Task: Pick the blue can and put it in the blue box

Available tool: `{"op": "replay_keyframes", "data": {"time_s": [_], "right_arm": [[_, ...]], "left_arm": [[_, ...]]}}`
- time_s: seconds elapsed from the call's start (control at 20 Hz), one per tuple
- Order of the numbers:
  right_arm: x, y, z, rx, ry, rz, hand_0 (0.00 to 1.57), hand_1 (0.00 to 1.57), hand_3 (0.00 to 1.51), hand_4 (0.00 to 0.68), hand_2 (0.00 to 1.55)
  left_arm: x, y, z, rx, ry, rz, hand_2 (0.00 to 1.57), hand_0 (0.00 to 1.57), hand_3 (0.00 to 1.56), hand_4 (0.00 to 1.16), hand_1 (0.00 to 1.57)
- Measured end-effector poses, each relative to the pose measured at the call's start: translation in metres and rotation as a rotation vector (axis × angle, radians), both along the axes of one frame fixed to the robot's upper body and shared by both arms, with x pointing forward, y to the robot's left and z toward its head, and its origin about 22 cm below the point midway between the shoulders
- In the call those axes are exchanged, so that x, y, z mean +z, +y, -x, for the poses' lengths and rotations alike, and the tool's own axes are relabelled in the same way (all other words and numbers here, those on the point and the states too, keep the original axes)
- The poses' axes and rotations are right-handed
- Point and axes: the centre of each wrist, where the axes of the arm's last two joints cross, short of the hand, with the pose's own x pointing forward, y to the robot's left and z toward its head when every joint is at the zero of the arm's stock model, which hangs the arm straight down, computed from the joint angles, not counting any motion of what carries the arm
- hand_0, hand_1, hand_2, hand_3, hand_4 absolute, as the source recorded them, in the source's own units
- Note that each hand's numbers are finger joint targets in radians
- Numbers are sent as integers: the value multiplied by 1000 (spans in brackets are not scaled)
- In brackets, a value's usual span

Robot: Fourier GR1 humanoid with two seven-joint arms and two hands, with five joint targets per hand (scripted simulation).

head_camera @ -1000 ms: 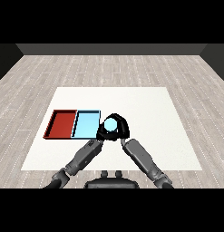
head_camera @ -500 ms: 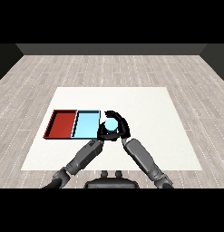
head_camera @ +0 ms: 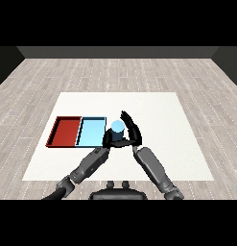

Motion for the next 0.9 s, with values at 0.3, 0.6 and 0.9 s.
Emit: {"op": "replay_keyframes", "data": {"time_s": [0.3,0.6,0.9], "right_arm": [[7,-46,8,-63,-45,-107,0,0,0,0,0],[5,-90,16,-168,-46,-217,0,0,0,0,0],[-13,-116,23,-215,-39,-254,0,0,0,0,0]], "left_arm": [[2,24,-6,54,-20,-43,1571,1571,1531,1154,1571],[16,64,-31,138,-36,-145,1571,1571,1527,1155,1571],[27,112,-53,248,23,-293,1571,1571,1507,1141,1571]]}}
